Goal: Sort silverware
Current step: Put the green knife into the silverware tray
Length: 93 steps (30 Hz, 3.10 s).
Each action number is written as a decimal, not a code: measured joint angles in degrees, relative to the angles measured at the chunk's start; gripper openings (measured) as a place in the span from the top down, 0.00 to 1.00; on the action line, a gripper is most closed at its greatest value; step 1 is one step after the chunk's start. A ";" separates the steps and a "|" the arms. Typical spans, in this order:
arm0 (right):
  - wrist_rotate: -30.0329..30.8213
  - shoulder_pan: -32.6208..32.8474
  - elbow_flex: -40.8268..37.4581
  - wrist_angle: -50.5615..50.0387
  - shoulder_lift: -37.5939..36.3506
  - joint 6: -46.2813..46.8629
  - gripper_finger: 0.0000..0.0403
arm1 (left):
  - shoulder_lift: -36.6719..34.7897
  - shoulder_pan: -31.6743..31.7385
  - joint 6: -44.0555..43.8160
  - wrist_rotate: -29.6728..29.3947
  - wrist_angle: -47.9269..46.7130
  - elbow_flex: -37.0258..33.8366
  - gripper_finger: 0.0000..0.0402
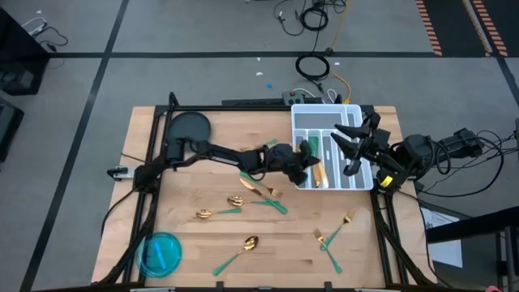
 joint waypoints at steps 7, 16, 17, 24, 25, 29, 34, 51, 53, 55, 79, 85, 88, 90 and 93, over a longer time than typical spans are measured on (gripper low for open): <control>-0.15 0.00 0.00 -0.77 -0.03 0.23 0.71 | 6.88 0.71 1.17 0.50 -4.71 9.32 1.00; -0.59 0.00 0.00 -3.03 -0.07 0.19 0.71 | 6.74 1.30 -4.60 2.17 -8.36 9.37 1.00; -0.59 0.00 0.00 -3.13 -0.07 0.21 0.71 | 6.38 1.36 -3.70 1.81 -10.17 9.37 1.00; -0.59 0.00 0.00 -4.21 -0.10 -0.07 0.75 | 2.74 0.94 2.59 5.25 -19.02 9.03 1.00; -0.59 0.00 0.00 -4.35 -0.13 -0.12 0.75 | 2.47 0.83 2.90 5.42 -18.22 9.24 1.00; -0.58 0.00 -0.01 -5.15 -0.12 -0.18 0.76 | 2.79 1.37 8.55 5.44 -19.47 9.09 1.00; -0.59 0.00 -0.02 -5.62 -0.15 0.29 0.76 | 2.77 3.10 14.33 6.97 -26.91 9.09 1.00; -2.27 0.00 -0.02 -6.23 -0.17 0.19 0.76 | 4.53 4.78 17.55 9.26 -22.96 9.15 1.00; -3.15 -0.02 -0.02 -6.23 -0.17 0.21 0.76 | 5.12 4.60 17.58 9.37 -24.31 9.09 1.00; -3.70 -0.01 -0.02 -6.01 -0.17 0.23 0.76 | 5.66 4.59 17.74 9.27 -23.85 9.11 1.00; -11.11 0.00 -0.04 -7.27 -0.17 3.78 0.76 | 9.55 5.22 12.99 3.05 -19.55 11.58 0.97; -12.47 -0.02 -0.04 -7.28 -0.17 3.88 0.76 | 9.55 5.15 12.86 5.16 -19.87 11.58 0.96; -12.73 0.00 -0.04 -7.36 -0.17 3.95 0.76 | 9.55 4.82 12.85 6.27 -19.88 11.58 0.96; -12.73 -0.01 -0.04 -7.51 -0.17 4.43 0.76 | 9.55 4.69 12.40 6.35 -19.94 11.56 0.96; -12.77 0.00 -0.04 -7.81 -0.17 4.59 0.76 | 9.55 4.66 9.89 6.83 -19.95 11.56 0.96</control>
